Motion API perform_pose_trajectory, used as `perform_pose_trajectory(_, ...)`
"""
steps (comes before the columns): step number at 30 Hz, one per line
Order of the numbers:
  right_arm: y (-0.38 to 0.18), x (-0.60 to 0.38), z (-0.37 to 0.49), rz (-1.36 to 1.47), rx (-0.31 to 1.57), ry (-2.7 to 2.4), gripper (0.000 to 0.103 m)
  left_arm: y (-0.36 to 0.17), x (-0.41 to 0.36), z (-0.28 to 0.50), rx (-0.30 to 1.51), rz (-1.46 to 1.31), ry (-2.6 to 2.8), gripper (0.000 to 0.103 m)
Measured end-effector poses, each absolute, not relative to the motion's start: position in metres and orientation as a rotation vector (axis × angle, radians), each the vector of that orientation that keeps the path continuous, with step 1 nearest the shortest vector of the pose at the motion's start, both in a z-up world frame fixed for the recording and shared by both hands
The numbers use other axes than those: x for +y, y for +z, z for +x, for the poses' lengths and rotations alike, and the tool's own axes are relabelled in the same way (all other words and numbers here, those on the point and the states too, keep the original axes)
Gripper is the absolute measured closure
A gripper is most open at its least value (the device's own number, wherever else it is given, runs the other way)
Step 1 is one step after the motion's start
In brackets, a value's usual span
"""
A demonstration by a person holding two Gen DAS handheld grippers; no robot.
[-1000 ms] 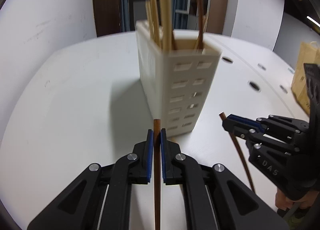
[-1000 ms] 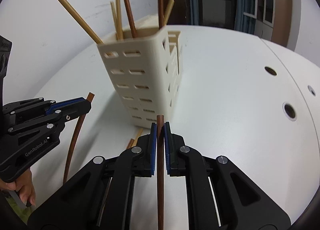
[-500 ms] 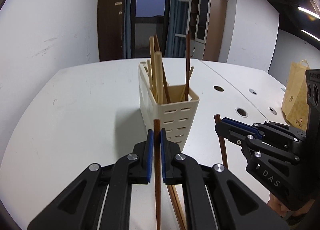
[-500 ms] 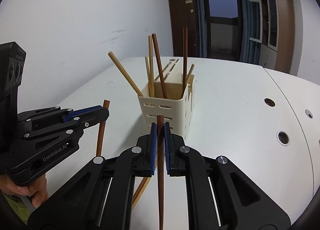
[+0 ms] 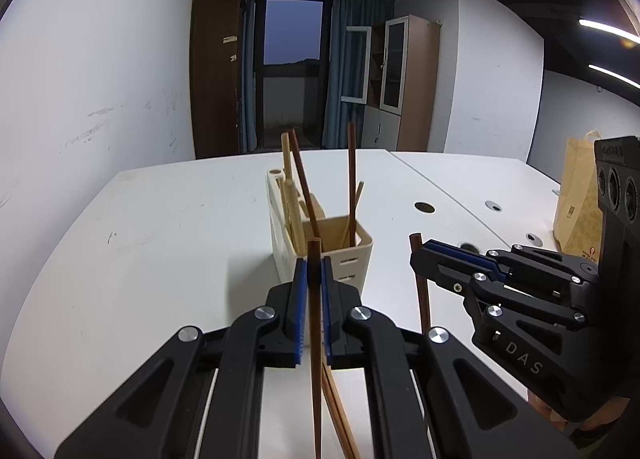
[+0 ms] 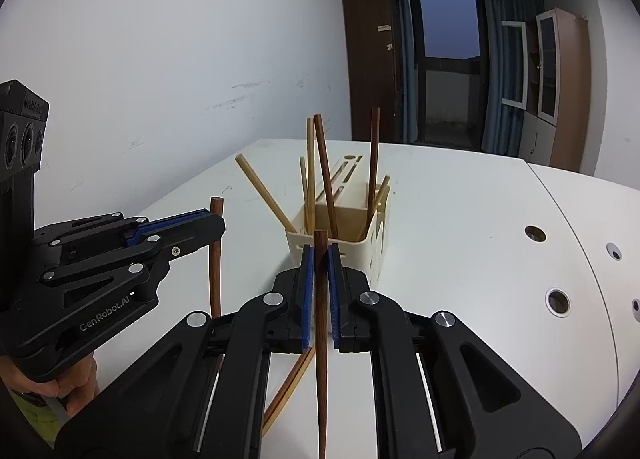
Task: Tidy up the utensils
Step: 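Lift both held chopsticks upright and carry them over the cream holder, then lower both chopsticks into the holder and open the left tool while the right tool opens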
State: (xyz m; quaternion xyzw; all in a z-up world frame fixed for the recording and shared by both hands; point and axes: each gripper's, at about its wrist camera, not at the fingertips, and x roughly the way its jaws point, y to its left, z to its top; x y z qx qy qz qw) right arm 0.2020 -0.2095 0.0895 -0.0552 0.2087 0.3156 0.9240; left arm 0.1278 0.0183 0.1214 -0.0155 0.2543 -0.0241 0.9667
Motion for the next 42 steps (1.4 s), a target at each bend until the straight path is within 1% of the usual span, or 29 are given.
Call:
perform_pose_trajectory(19, 0.142, -0.232, 0.213, -0.023, 0.244, 0.654, 0.096, 0.162, 0.014, 0.142, 0.375, -0.018, -0.074, 0.096)
perform_pose_trajectory(25, 0.158, -0.241, 0.21, 0.017, 0.146, 0.672, 0.096, 0.181, 0.014, 0.131, 0.265, -0.034, -0.072, 0.096)
perform_pose_trajectory(30, 0.164, -0.244, 0.201, 0.011, 0.039, 0.705, 0.096, 0.192, 0.011, 0.111, 0.123, -0.039, -0.061, 0.096)
perform_pose_trajectory(34, 0.17, -0.25, 0.196, 0.048, -0.039, 0.727, 0.096, 0.201, 0.01, 0.099, 0.044, -0.042, -0.053, 0.096)
perform_pose_trajectory(42, 0.172, -0.258, 0.193, 0.117, -0.207, 0.726, 0.096, 0.206, 0.008, 0.078, -0.142, -0.052, -0.056, 0.096)
